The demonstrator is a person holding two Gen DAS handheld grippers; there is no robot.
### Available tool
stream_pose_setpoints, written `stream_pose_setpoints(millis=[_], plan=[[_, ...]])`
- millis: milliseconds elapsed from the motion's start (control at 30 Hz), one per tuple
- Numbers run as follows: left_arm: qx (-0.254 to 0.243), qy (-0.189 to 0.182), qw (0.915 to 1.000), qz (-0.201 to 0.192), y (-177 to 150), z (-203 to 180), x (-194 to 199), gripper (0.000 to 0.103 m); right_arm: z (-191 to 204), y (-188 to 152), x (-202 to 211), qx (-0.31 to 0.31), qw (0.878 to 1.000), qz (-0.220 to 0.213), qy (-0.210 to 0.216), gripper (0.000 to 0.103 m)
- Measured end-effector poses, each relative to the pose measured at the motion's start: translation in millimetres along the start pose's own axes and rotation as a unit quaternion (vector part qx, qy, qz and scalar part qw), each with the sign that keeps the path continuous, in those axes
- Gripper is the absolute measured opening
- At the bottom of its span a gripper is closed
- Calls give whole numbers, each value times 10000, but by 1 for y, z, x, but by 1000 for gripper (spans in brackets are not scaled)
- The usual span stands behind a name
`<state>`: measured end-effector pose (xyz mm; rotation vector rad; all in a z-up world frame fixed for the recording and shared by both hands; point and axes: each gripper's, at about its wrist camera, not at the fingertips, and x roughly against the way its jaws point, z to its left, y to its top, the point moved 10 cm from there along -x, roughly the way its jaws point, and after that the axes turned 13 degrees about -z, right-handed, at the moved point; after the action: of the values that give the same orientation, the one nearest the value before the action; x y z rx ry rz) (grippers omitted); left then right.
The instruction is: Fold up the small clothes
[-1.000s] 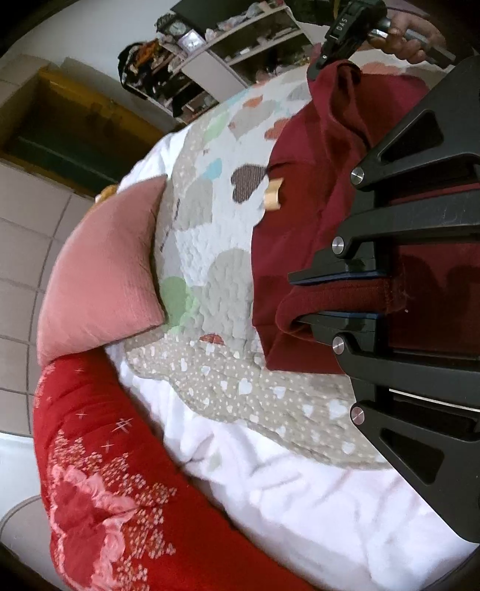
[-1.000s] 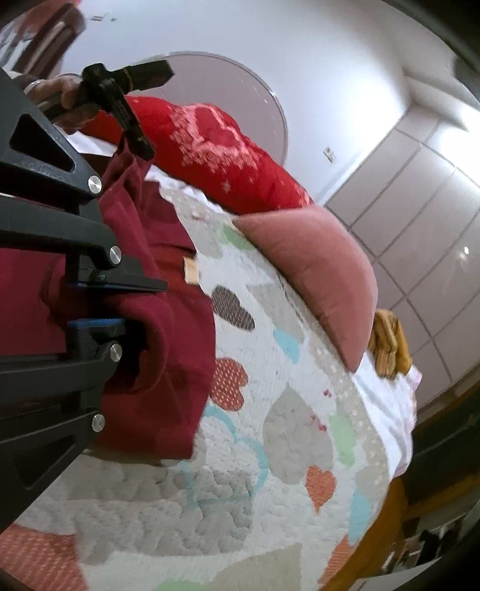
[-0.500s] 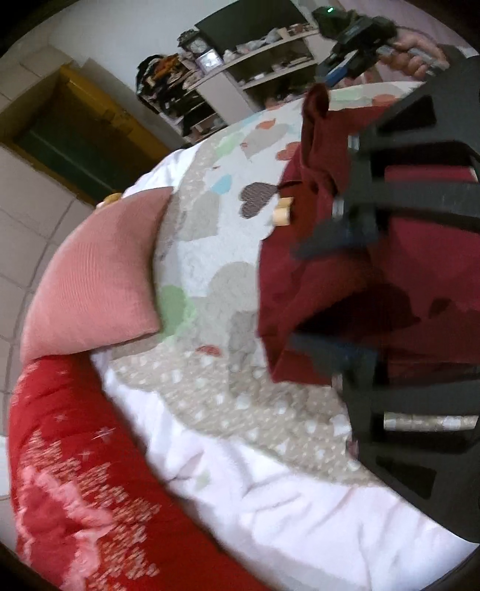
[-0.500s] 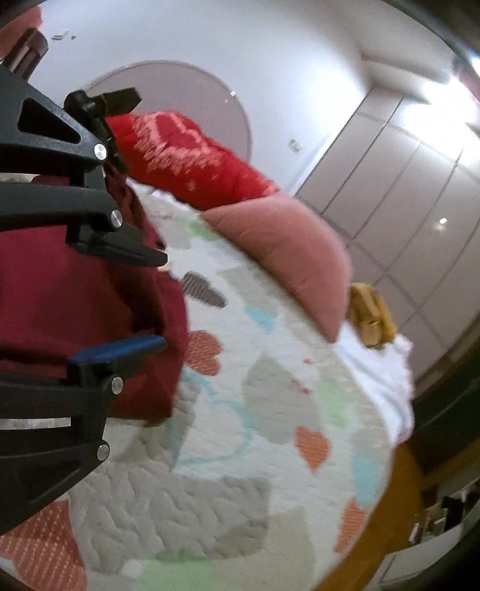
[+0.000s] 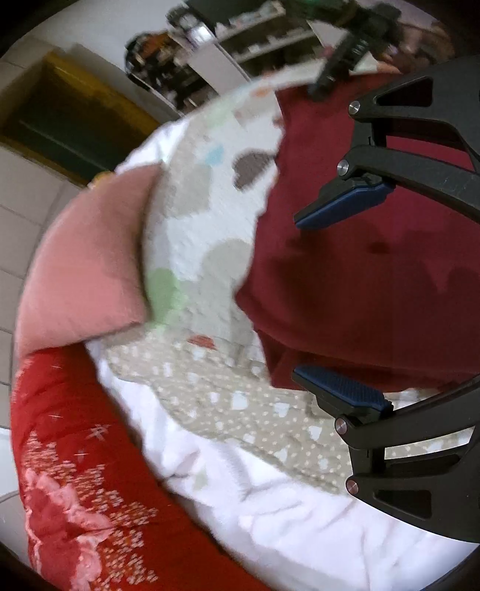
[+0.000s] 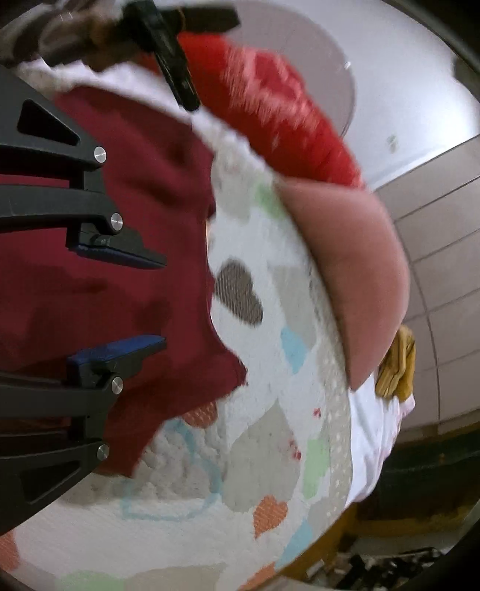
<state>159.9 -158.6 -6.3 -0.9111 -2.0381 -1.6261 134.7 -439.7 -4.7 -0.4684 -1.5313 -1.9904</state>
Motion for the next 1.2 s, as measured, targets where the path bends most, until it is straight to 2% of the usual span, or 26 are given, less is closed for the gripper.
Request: stream_pose_setpoints(millis=[100, 133, 233, 400, 500, 700, 900, 1200], plan=[[-9, 318, 9993, 216, -14, 13, -22, 76, -28, -6, -25, -64, 9986, 210, -477, 37], [-17, 373, 9989, 301, -19, 17, -29, 76, -35, -7, -33, -214, 9984, 259, -456, 37], [-191, 525, 9982, 196, -22, 19, -35, 76, -46, -6, -43, -507, 9979, 164, -363, 36], [-375, 645, 9971, 144, -22, 18, -27, 76, -44, -2, -28, -478, 9980, 166, -374, 36], [-451, 785, 9959, 41, -20, 20, -15, 76, -33, -1, -2, -264, 9983, 178, -486, 36], [-407, 661, 9970, -64, -26, 11, 15, 76, -1, -15, 54, 277, 9993, 51, -242, 39], [-641, 611, 9960, -118, -40, -3, 36, 76, 15, -49, 68, 765, 9963, 167, -342, 39], [-672, 551, 9962, -88, -60, -7, 58, 76, -8, -76, 72, 500, 9976, 232, -413, 39]])
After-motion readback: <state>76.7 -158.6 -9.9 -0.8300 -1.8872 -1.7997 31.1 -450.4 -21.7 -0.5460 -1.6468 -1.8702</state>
